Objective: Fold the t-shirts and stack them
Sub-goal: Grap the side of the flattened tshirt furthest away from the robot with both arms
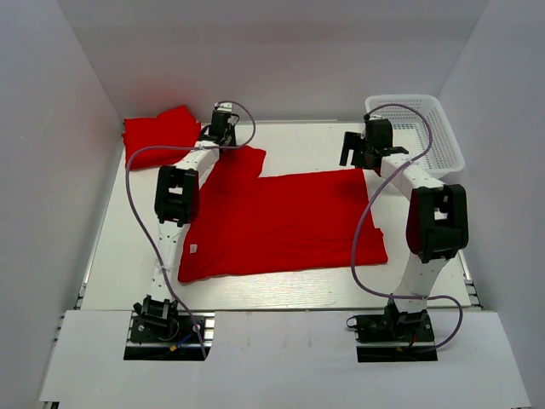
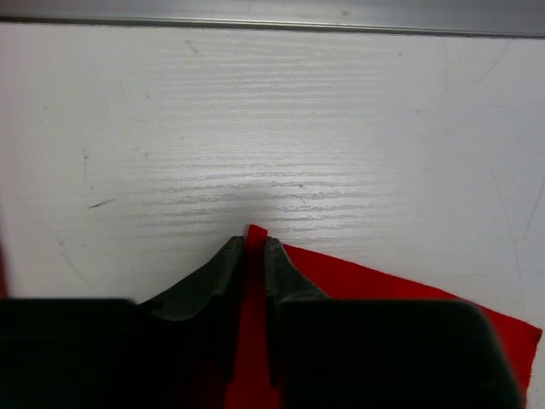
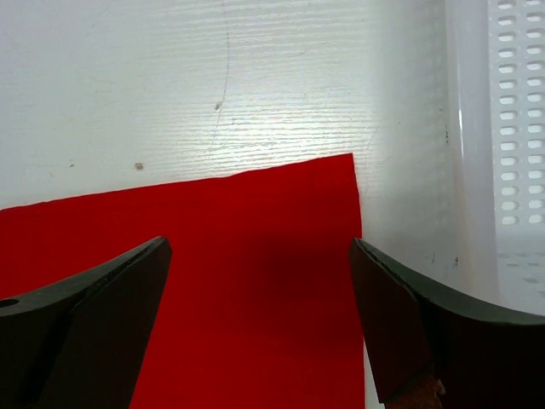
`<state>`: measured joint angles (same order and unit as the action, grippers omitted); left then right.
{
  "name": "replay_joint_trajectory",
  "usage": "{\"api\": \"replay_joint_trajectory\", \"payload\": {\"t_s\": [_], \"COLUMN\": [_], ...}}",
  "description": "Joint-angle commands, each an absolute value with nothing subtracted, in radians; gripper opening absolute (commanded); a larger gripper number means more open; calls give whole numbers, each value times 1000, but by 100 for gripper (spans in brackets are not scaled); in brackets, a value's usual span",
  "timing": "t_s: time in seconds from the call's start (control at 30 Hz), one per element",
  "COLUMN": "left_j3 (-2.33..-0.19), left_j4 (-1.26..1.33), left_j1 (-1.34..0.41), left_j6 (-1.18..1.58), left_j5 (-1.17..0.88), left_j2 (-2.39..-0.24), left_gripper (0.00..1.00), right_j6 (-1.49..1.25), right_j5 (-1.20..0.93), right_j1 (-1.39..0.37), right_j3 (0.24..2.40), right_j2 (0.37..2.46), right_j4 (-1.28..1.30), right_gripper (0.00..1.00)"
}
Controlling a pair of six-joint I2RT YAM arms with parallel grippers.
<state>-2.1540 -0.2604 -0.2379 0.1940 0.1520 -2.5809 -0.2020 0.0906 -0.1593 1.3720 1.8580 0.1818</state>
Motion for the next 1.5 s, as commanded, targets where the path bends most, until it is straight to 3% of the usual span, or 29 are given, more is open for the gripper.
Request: {"api": "replay_joint_trajectory", "payload": {"t_s": [0.0, 0.1, 0.57, 1.3, 1.47], "left_j3": [-2074, -1993, -1858, -1741, -1723], "left_j4": [-296, -201, -100, -48, -38], "left_j1": [-248, -249, -249, -249, -249], "left_j6": [143, 87, 67, 124, 124], "left_j5": [94, 94, 166, 126, 126], "left_j2": [-2548, -2497, -2375, -2304, -2284], "left_gripper": [24, 0, 0, 0, 0], "right_j6": [-221, -238, -396, -485, -495], "right_j5": [121, 130, 247, 382, 382], "right_j1": [-158, -160, -175, -179, -178], "right_j3": [1407, 1434, 1598, 1571, 1604], "right_j2": [1874, 1914, 2091, 2207, 2232], "right_j4": [181, 207, 264, 293, 319], "right_gripper": [90, 90, 90, 90, 72]}}
